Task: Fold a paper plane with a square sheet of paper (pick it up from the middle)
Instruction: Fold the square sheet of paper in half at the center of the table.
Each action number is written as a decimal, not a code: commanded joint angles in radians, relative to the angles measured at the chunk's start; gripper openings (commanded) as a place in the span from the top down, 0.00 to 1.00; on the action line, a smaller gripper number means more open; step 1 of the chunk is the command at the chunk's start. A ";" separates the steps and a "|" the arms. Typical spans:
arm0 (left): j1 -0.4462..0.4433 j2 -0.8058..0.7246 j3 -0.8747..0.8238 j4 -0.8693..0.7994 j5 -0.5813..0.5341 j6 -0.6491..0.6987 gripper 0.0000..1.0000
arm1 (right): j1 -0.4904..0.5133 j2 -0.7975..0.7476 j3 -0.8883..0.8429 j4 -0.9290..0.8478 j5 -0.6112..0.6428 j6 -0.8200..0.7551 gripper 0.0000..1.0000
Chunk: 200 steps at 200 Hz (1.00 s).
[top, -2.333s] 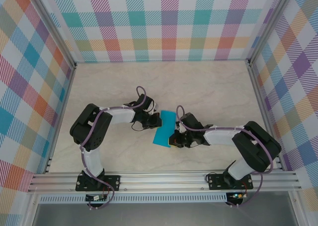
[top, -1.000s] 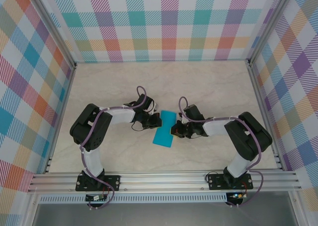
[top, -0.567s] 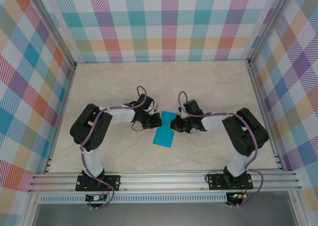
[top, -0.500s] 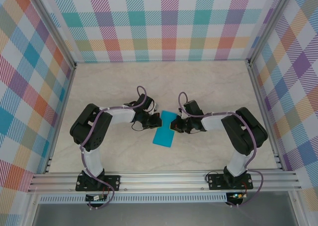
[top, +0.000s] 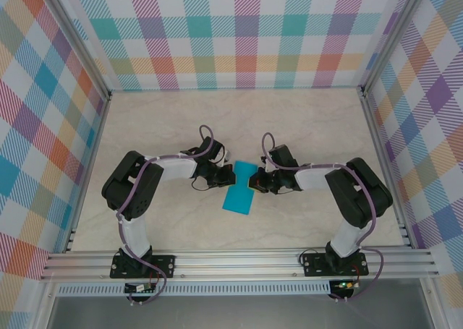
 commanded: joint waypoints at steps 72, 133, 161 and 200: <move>-0.016 0.035 -0.031 -0.170 -0.102 0.019 1.00 | -0.038 0.080 0.079 -0.079 0.037 -0.069 1.00; -0.016 0.034 -0.031 -0.177 -0.105 0.025 1.00 | -0.048 0.071 0.107 -0.109 0.006 -0.062 1.00; -0.016 0.030 -0.031 -0.175 -0.101 0.025 1.00 | -0.059 0.038 0.155 -0.141 -0.006 -0.078 1.00; -0.016 0.027 -0.028 -0.180 -0.100 0.024 1.00 | -0.078 0.078 0.177 -0.160 0.002 -0.103 1.00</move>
